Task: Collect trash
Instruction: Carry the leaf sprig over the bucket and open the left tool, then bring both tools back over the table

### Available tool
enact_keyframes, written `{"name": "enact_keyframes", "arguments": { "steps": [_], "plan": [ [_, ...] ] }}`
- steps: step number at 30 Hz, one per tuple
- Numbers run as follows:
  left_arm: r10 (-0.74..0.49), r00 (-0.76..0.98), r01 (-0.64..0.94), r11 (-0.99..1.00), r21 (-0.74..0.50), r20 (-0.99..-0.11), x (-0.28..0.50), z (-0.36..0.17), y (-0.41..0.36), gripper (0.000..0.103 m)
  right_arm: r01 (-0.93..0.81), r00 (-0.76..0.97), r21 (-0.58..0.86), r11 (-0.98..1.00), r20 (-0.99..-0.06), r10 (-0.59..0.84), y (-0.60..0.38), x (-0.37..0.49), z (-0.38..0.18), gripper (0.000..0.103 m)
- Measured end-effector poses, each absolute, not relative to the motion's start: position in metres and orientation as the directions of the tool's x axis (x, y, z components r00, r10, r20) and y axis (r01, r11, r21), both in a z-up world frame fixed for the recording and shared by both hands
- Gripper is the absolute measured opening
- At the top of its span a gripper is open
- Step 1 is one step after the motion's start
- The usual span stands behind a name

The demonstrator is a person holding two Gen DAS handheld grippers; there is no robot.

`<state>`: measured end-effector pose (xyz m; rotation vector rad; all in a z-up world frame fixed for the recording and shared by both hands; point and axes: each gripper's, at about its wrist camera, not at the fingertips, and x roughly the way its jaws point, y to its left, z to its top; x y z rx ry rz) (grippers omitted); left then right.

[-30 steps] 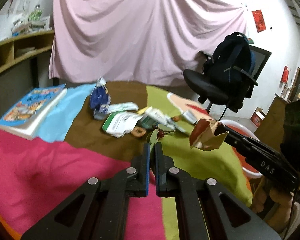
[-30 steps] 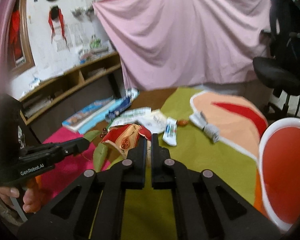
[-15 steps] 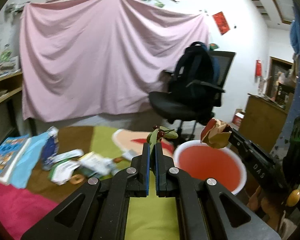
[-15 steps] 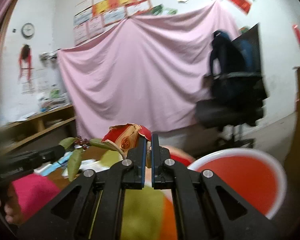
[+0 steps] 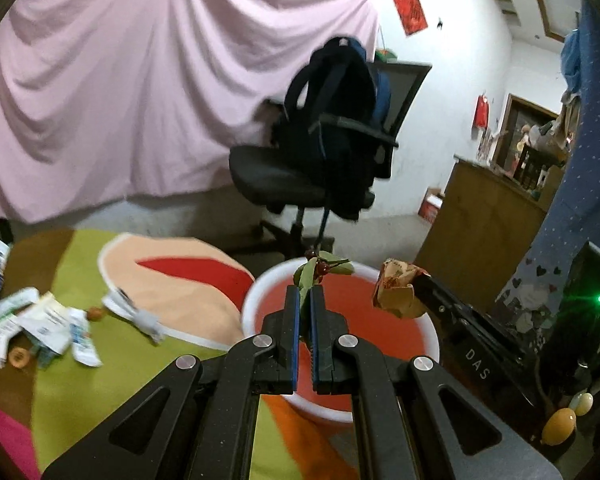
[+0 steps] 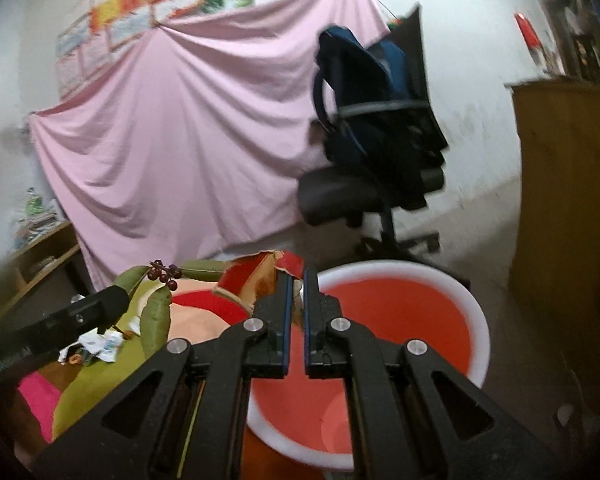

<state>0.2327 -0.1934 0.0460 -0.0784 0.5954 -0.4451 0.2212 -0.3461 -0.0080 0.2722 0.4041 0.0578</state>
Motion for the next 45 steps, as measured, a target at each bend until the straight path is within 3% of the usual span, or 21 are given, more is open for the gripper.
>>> {"name": "enact_keyframes", "arguments": {
  "steps": [10, 13, 15, 17, 24, 31, 36, 38, 42, 45],
  "plan": [
    [-0.458, 0.639, 0.358, 0.888, -0.288, -0.618, 0.269, 0.020, -0.209, 0.002, 0.071, 0.850, 0.334, 0.940, -0.514, 0.118, -0.371, 0.235, -0.035, 0.036],
    [-0.464, 0.627, 0.353, 0.885, -0.302, -0.625, 0.272, 0.018, -0.208, 0.002, 0.090, 0.843, 0.356, 0.930, -0.524, 0.119, -0.378, 0.236, -0.037, 0.045],
    [-0.468, 0.625, 0.353, 0.883, -0.309, -0.625, 0.272, 0.018, -0.208, 0.003, 0.097, 0.844, 0.373, 0.923, -0.522, 0.122, -0.382, 0.235, -0.038, 0.060],
    [-0.464, 0.626, 0.355, 0.885, -0.300, -0.627, 0.273, 0.018, -0.208, 0.005, 0.101, 0.847, 0.382, 0.919, -0.518, 0.122, -0.383, 0.237, -0.037, 0.067],
    [-0.456, 0.639, 0.346, 0.890, -0.297, -0.620, 0.268, 0.020, -0.200, 0.013, 0.090, 0.859, 0.376, 0.922, -0.497, 0.118, -0.378, 0.233, -0.036, 0.076],
    [-0.430, 0.703, 0.301, 0.902, -0.311, -0.566, 0.255, 0.032, -0.170, 0.030, 0.055, 0.902, 0.359, 0.932, -0.417, 0.107, -0.371, 0.224, -0.024, 0.088],
    [-0.374, 0.785, 0.256, 0.922, -0.290, -0.494, 0.233, 0.045, -0.140, 0.041, 0.000, 0.935, 0.343, 0.939, -0.332, 0.121, -0.357, 0.216, -0.012, 0.103],
    [-0.341, 0.817, 0.233, 0.933, -0.274, -0.466, 0.223, 0.051, -0.127, 0.050, -0.029, 0.949, 0.326, 0.945, -0.288, 0.128, -0.348, 0.211, -0.005, 0.103],
    [-0.273, 0.871, 0.186, 0.952, -0.242, -0.408, 0.201, 0.058, -0.100, 0.058, -0.099, 0.967, 0.308, 0.946, -0.195, 0.164, -0.329, 0.202, 0.008, 0.103],
    [-0.214, 0.905, 0.137, 0.964, -0.227, -0.367, 0.184, 0.061, -0.077, 0.085, -0.142, 0.972, 0.293, 0.945, -0.137, 0.189, -0.316, 0.195, 0.015, 0.103]
  ]
}}
